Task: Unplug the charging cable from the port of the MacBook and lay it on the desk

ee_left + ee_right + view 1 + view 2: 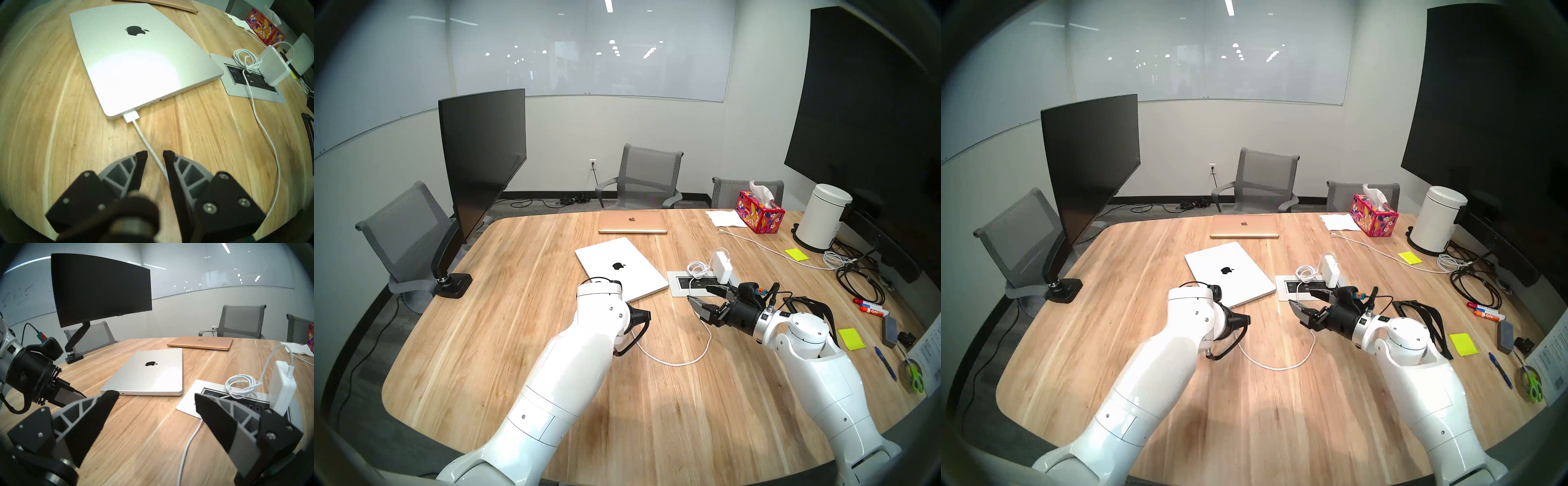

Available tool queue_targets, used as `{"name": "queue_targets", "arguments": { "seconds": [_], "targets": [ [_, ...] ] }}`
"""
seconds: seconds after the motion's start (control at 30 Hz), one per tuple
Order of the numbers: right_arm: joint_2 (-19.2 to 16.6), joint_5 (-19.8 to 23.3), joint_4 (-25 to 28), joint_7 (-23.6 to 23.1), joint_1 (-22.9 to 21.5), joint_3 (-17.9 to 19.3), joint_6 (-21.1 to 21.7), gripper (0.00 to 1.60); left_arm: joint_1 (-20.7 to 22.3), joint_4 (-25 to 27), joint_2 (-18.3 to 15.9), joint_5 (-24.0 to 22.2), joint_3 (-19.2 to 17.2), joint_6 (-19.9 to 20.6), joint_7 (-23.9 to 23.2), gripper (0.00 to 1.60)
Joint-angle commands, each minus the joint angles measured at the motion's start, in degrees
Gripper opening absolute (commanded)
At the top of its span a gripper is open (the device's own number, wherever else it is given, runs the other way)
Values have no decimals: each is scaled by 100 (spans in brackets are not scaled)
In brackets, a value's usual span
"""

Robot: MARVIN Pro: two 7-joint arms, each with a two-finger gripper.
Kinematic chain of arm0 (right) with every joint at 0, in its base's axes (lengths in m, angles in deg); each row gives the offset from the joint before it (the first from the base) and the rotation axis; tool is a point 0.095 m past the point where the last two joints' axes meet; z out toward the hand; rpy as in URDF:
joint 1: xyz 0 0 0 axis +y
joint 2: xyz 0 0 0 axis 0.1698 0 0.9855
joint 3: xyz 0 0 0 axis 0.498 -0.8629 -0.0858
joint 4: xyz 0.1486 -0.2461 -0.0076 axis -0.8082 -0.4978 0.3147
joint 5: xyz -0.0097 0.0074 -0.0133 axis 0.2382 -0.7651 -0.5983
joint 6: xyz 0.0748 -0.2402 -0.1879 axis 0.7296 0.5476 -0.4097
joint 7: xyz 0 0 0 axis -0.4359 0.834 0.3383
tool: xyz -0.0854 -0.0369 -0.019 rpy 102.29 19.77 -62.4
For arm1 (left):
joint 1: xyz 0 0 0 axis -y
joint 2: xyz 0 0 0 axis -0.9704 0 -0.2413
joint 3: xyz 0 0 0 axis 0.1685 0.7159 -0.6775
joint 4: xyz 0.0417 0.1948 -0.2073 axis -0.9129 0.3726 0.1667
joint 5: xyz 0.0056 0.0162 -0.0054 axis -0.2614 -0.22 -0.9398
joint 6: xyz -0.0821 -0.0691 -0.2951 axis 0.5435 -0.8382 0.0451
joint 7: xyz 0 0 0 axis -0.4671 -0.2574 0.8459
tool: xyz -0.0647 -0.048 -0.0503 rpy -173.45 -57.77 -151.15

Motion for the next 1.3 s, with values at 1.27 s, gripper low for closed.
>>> {"name": "queue_targets", "arguments": {
  "seconds": [1.27],
  "targets": [
    [-12,8,79,4,-50,31,6,160,73,-174,104,103,-28,-13,598,87]
  ]
}}
